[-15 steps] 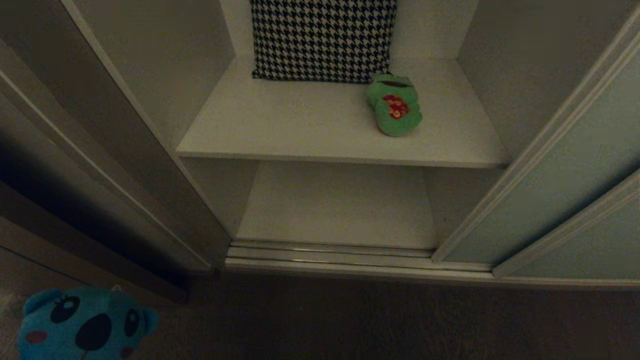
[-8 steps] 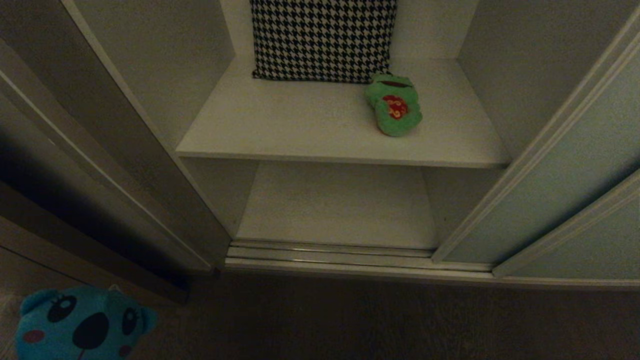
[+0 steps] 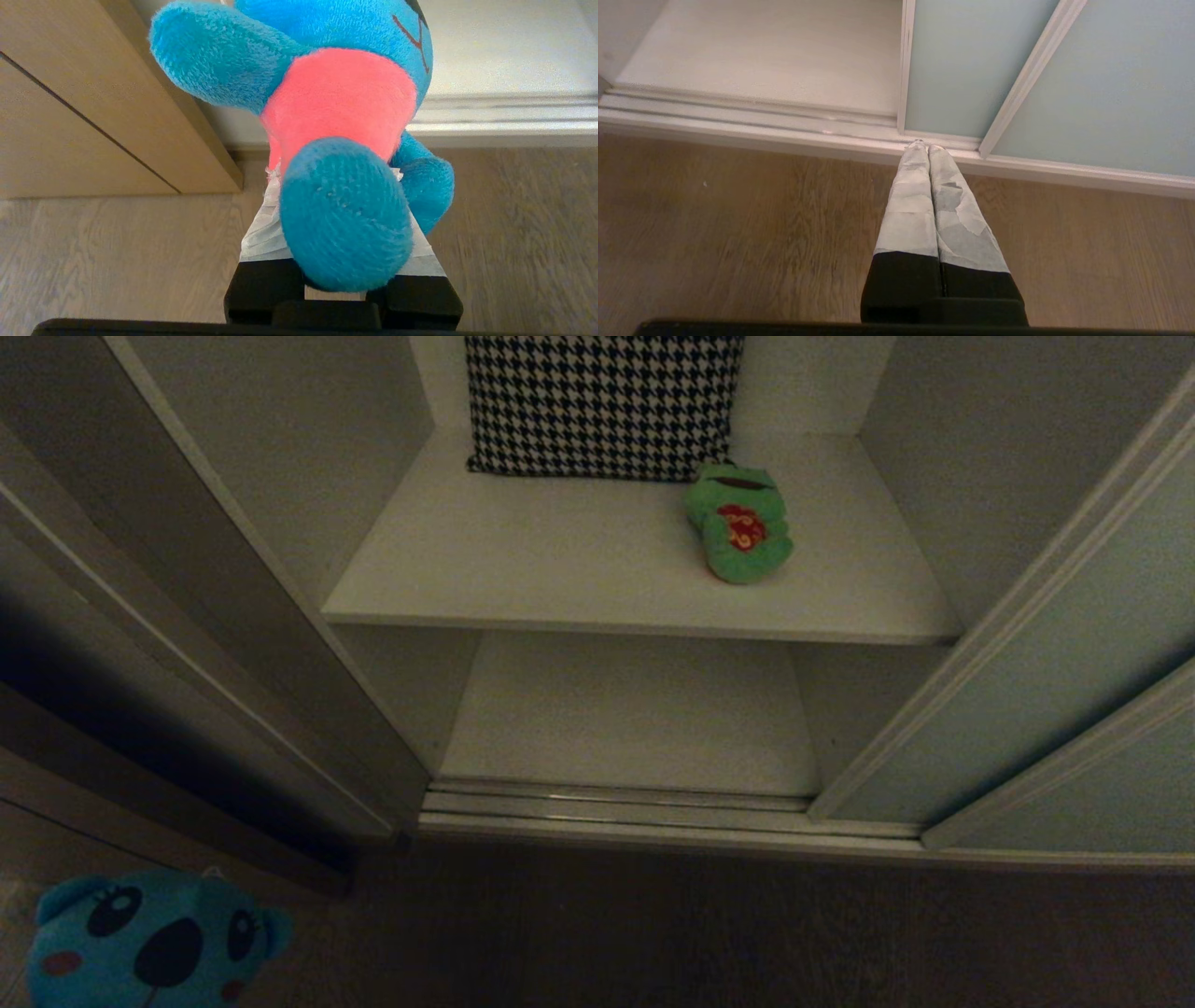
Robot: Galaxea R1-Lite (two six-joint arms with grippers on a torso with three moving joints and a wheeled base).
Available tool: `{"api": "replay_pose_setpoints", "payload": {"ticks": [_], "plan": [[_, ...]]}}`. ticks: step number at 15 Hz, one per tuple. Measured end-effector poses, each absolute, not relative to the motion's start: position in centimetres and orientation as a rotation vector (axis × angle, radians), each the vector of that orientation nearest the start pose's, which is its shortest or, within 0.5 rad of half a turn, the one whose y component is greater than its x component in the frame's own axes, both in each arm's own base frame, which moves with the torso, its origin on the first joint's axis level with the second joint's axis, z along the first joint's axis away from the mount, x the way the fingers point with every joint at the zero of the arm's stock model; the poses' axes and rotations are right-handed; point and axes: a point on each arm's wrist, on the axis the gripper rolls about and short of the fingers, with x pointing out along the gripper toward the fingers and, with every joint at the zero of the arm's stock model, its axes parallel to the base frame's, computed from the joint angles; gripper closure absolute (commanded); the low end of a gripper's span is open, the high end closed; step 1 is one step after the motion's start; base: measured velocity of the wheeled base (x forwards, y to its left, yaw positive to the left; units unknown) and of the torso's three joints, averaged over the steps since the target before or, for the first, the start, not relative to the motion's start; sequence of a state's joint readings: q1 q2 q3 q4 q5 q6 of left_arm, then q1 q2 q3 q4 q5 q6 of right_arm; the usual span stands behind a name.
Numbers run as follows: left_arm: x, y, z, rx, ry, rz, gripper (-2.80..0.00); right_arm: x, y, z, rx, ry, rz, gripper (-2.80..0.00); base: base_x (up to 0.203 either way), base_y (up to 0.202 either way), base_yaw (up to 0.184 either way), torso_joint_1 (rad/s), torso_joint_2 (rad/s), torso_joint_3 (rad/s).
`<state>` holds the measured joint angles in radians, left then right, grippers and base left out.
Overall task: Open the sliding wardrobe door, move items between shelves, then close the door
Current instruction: Place the blue doll on the lower shelf
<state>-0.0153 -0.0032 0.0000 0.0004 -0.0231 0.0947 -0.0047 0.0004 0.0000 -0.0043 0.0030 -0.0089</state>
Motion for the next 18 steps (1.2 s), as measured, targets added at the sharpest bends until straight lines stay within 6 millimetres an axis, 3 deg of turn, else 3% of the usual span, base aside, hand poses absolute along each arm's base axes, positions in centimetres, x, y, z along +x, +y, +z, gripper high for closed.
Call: {"api": "replay_pose_setpoints", "payload": {"ticks": [18], "plan": [[-2.31, -0.02, 7.58, 0.095, -0.004, -0.039, 0.0, -2.27, 0.01, 7.59, -0.009, -0.003, -0.001, 0.0, 0.0, 0.0, 0.0, 0.002, 0.0, -0.198]]}}
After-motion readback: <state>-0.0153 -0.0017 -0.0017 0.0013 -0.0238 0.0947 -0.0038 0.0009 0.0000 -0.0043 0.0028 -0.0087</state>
